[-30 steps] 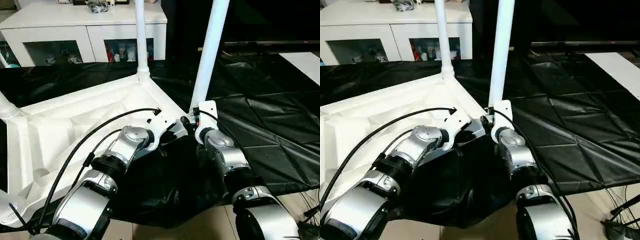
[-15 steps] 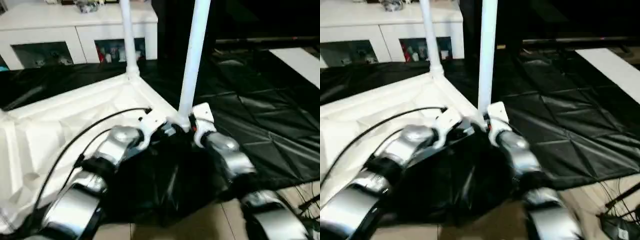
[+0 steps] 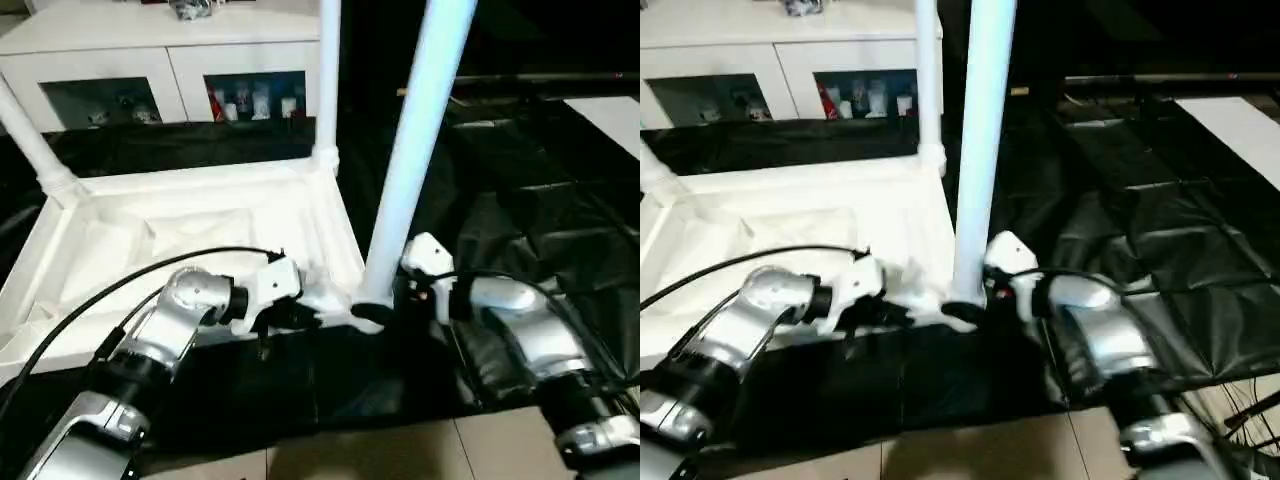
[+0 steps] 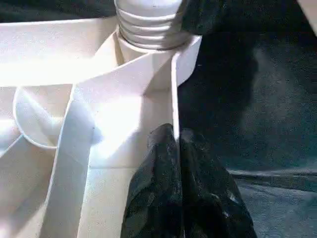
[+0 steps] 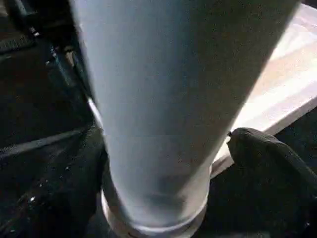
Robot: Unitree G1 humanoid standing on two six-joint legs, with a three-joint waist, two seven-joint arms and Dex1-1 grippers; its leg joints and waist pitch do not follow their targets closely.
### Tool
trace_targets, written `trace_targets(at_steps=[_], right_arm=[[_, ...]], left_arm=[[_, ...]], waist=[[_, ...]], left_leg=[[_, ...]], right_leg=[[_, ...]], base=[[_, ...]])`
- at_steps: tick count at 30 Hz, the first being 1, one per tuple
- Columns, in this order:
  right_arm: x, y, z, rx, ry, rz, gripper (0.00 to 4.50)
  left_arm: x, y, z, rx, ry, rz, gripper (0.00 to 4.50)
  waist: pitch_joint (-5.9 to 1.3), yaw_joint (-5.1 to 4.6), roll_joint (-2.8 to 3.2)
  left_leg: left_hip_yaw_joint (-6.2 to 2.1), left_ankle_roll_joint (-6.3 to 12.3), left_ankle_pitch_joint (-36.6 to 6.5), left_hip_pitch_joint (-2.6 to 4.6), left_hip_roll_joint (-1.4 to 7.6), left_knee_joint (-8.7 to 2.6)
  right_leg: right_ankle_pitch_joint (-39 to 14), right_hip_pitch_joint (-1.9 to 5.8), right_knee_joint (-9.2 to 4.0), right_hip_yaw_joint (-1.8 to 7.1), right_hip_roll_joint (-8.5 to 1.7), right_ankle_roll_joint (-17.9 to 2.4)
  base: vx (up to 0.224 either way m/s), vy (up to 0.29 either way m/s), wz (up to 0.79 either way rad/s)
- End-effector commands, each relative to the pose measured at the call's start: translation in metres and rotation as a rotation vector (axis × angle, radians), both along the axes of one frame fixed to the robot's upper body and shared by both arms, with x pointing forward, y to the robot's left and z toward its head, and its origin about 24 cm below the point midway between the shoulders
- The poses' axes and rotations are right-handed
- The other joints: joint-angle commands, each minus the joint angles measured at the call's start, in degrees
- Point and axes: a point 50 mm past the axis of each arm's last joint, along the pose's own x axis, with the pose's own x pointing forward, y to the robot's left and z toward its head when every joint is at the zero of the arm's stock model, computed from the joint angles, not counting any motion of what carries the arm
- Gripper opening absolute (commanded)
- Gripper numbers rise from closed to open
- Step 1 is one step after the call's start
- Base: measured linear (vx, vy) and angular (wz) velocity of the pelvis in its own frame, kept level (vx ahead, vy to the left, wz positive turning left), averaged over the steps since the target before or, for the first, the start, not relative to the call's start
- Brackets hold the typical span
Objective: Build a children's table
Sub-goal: Rotate leg to tighten
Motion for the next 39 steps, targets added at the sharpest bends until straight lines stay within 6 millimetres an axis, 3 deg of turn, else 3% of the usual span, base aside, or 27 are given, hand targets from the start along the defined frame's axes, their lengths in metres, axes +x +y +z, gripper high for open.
trace_targets(at_steps=[1, 9, 18, 27, 31, 35, 39], right_arm=[[-0.003, 0.001, 0.000, -0.012, 0.007, 0.029, 4.16], [-0.005, 0.004, -0.004, -0.035, 0.026, 0.051, 3.69], [-0.006, 0.002, -0.008, -0.052, 0.039, 0.056, 2.83], [-0.001, 0.004, -0.009, 0.009, 0.041, -0.038, 2.73], [0.010, 0.009, -0.015, 0.019, 0.029, -0.206, 2.72], [0.021, 0.029, -0.024, 0.051, 0.071, -0.409, 2.72], [0.031, 0.043, -0.032, 0.023, 0.070, -0.607, 2.72]], left_arm=[[-0.009, 0.000, -0.010, 0.025, 0.063, -0.035, 0.00], [-0.012, -0.002, -0.008, 0.021, 0.063, -0.027, 0.00], [-0.014, -0.003, -0.008, 0.022, 0.064, -0.018, 0.00], [-0.011, -0.004, -0.008, 0.013, 0.062, 0.021, 0.00], [-0.002, -0.008, -0.011, 0.009, 0.048, 0.114, 0.00], [0.017, -0.018, -0.017, 0.040, 0.003, 0.321, 0.00], [0.031, -0.030, -0.016, 0.023, -0.006, 0.477, 0.00]], waist=[[-2.84, 0.12, -0.76], [-3.17, 0.11, -0.98], [-3.11, 0.07, -1.25], [-3.10, -0.04, -1.11], [-2.80, -0.60, -1.05], [-2.59, -1.15, -0.93], [-2.48, -1.35, -0.98]], left_leg=[[-0.98, 4.72, -12.8, 0.00, 2.88, -3.53], [-0.86, 6.20, -8.3, -0.17, 2.73, -3.09], [-0.90, 6.05, -8.7, -0.18, 2.75, -3.07], [-0.84, 6.31, -8.3, -0.21, 2.62, -2.93], [-1.05, 4.39, -11.3, -0.10, 2.53, -3.26], [-1.28, 1.70, -15.2, 0.39, 2.35, -3.52], [-1.34, 1.39, -16.5, 0.35, 2.29, -3.62]], right_leg=[[-14.7, 2.84, -4.08, 2.67, -3.29, -12.6], [-7.7, 2.99, -3.29, 2.59, -3.05, -14.3], [-9.3, 3.05, -3.34, 2.61, -3.10, -13.8], [-8.4, 3.04, -3.25, 2.61, -3.03, -14.1], [-14.8, 2.91, -4.04, 2.53, -3.12, -12.5], [-21.3, 2.48, -4.73, 2.59, -3.11, -10.5], [-23.0, 2.20, -5.00, 2.60, -3.16, -9.6]], base=[[0.000, 0.000, 0.00], [0.000, 0.000, 0.00], [0.000, 0.000, 0.00], [0.000, 0.000, 0.00], [0.000, 0.000, 0.00], [0.000, 0.000, 0.00], [0.000, 0.000, 0.00]])
